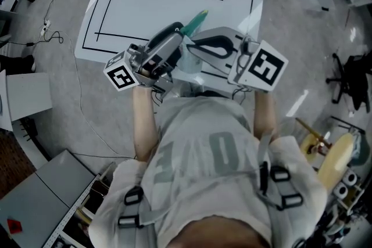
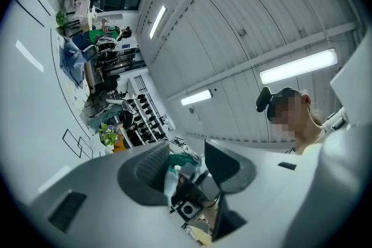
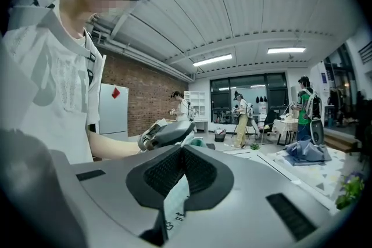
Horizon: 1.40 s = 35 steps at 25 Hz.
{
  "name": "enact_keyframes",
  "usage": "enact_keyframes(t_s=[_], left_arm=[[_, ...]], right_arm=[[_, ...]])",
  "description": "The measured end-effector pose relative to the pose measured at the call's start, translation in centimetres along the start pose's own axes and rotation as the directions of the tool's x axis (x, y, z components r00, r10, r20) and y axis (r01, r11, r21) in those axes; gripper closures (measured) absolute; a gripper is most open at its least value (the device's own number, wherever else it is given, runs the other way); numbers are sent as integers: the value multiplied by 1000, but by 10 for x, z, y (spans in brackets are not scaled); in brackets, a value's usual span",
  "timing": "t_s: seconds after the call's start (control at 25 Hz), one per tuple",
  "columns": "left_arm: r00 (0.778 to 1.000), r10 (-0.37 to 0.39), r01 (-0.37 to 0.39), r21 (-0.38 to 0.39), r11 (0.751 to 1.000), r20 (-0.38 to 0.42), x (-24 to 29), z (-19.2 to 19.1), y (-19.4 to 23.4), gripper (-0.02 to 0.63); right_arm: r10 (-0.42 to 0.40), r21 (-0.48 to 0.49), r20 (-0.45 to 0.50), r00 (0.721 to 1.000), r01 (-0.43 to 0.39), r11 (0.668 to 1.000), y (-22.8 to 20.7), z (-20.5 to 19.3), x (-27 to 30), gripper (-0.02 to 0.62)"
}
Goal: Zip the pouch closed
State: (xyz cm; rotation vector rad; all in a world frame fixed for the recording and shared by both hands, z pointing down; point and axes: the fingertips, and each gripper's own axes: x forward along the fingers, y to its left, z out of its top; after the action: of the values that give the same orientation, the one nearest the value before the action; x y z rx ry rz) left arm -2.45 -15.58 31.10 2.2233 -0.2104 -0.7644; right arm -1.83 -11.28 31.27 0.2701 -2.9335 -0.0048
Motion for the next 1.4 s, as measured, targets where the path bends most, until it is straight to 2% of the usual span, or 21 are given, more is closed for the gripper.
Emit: enact_keyframes(t_s=[0.16,0.28,0.36,0.56,0.64,0.8,0.92,1.0,1.08,1.2,1.28,1.4], left_arm=[[1000,28,-28,88,996,8,0,4,-2,423],[999,41,-36,183,982,-24,4,-1,-6,452],[998,32,-20,218,976,-53,5,-3,-8,456],[996,-4,22,202,979,-91,3,-3,-13,489],[993,20,4,209,978,-114,4,-7,-8,489],[993,56,-33,207,978,-106,4,-6,-1,501],[994,87,-70,222,973,-70,4,1,4,589],[992,118,-105,240,965,-43,4,6,8,597],[987,159,-148,272,951,-19,3,11,13,598],[974,225,-217,318,923,12,2,16,22,598],[966,252,-255,326,910,54,3,21,26,598],[960,257,-280,304,911,114,3,29,28,598]], right_arm=[[-29,37,16,999,29,999,-3,2,-7,583],[-42,59,27,999,40,997,-4,4,-15,583],[-43,55,18,999,42,998,-5,2,-16,583],[-52,4,-62,997,52,999,-6,-14,-11,583],[-47,2,-55,997,48,999,-5,-13,-10,583],[-43,9,-36,998,44,999,-5,-8,-8,583],[-77,23,-43,996,78,997,-13,-10,-8,583],[-131,59,-40,991,134,989,-23,-12,-9,583],[-222,114,-17,975,223,968,-39,-16,-12,581],[-373,269,52,926,347,899,-63,-16,-17,581],[-420,401,119,900,344,849,-71,-13,-19,581],[-453,551,220,864,274,788,-77,-6,-21,581]])
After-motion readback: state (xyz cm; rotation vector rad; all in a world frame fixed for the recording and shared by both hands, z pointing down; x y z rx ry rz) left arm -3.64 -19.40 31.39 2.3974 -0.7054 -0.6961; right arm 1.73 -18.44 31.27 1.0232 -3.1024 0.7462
